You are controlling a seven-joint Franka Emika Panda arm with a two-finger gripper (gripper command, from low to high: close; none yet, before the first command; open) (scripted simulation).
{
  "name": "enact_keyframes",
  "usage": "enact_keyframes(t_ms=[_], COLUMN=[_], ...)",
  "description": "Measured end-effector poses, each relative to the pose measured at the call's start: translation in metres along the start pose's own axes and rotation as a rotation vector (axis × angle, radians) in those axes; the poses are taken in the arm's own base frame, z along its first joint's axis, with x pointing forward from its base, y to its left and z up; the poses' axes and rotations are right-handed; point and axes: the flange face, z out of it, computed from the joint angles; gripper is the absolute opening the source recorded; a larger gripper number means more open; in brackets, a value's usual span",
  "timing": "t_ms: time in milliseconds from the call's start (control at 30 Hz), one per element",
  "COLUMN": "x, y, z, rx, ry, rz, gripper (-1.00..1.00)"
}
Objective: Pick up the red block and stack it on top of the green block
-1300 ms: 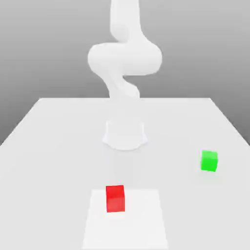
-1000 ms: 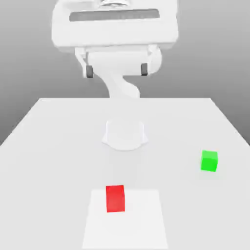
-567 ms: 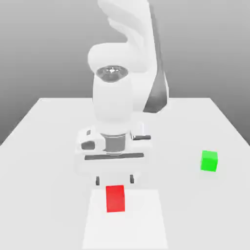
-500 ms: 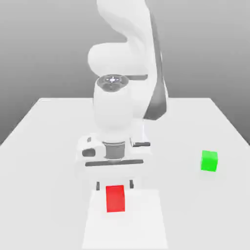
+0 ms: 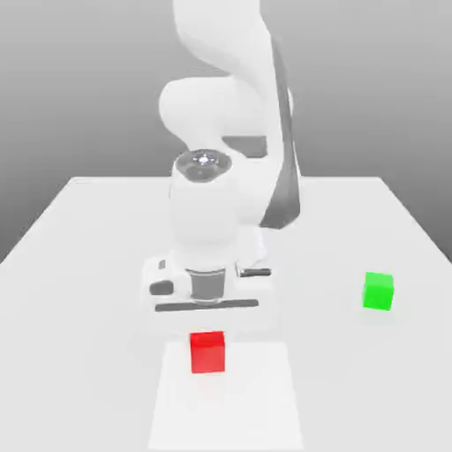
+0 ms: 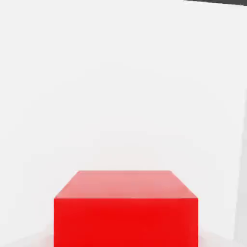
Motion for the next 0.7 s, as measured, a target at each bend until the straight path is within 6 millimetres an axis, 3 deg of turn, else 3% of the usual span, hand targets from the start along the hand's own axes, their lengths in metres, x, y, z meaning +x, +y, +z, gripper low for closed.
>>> enact_keyframes(t_ms=[67, 167, 400, 533, 700], x=[-0.005, -0.045, -0.131, -0.189, -0.263], y=[-0.004, -0.044, -0.098, -0.118, -0.128], z=[-0.012, -0.019, -0.031, -0.038, -0.045], rx=[0.002, 0.009, 0.022, 0.023, 0.020], ry=[-0.003, -0.009, -0.017, -0.017, -0.014], rz=[-0.042, -0.296, -0.849, -1.181, -1.595], gripper=[-1.00, -1.00, -1.00, -1.00, -1.00])
